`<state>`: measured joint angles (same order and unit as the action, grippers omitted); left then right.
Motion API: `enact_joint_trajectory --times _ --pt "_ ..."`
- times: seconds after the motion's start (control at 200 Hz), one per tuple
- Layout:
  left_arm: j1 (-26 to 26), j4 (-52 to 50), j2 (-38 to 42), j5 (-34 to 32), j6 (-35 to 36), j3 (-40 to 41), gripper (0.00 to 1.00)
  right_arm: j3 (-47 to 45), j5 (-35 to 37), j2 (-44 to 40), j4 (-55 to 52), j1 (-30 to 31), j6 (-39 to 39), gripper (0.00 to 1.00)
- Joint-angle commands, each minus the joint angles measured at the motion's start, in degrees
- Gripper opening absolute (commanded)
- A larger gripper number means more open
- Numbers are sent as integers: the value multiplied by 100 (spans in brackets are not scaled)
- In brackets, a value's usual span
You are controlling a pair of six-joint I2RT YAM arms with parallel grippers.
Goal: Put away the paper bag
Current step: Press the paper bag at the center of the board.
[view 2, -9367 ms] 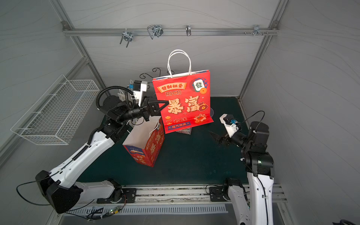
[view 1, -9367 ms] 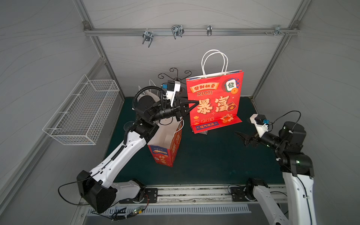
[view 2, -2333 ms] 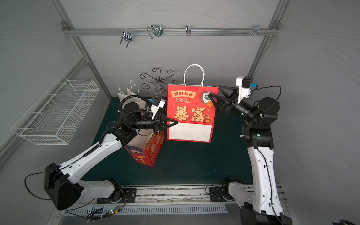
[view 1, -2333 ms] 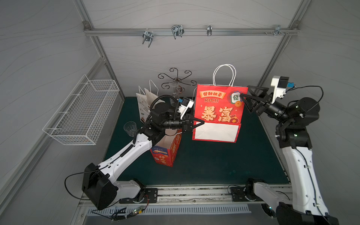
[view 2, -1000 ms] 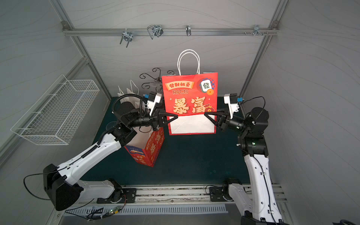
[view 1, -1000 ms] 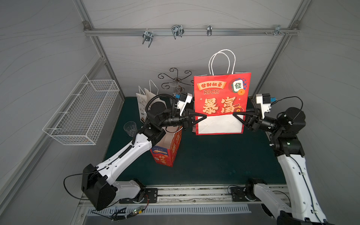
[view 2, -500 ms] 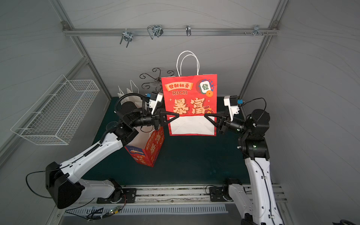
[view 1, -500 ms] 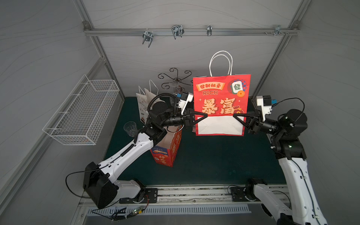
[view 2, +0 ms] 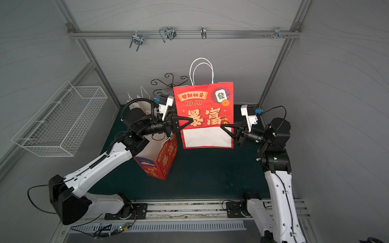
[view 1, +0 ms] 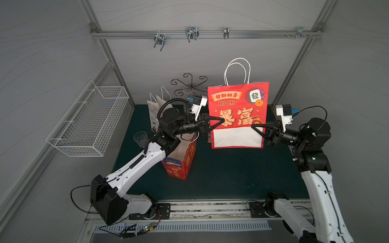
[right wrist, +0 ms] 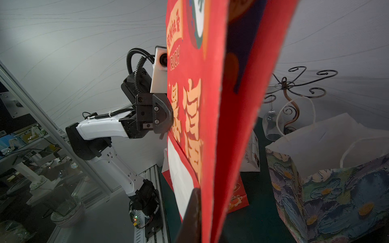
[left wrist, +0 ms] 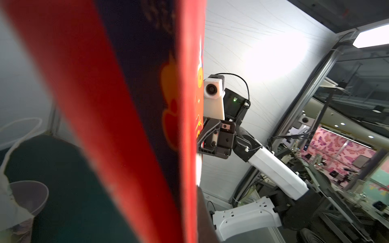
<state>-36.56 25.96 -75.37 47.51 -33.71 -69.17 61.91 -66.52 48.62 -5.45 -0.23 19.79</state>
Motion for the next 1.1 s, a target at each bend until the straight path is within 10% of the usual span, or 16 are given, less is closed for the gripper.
enact_joint_trajectory --times 0.0,0.2,0.385,0.6,0.695,0.88,1.096 --pt "-19 467 48 -48 14 -282 0 14 -71 -42 -174 23 -94 0" --pt "-21 481 74 -243 65 -344 27 23 -71 -96 -371 -6 -188 0" --pt "-20 743 84 -428 -53 -468 0 5 -97 -153 -558 -17 -239 0" --pt "-19 731 123 -497 63 -479 0 14 -121 -199 -706 -12 -289 0" --pt "-19 537 179 -737 251 -509 19 23 -112 -230 -849 -12 -361 0" --pt "-18 50 320 -1182 814 -632 0 -12 -80 -300 -1150 -12 -525 0" --pt "-25 120 324 -1162 814 -672 4 -12 -90 -318 -1251 -12 -577 0"
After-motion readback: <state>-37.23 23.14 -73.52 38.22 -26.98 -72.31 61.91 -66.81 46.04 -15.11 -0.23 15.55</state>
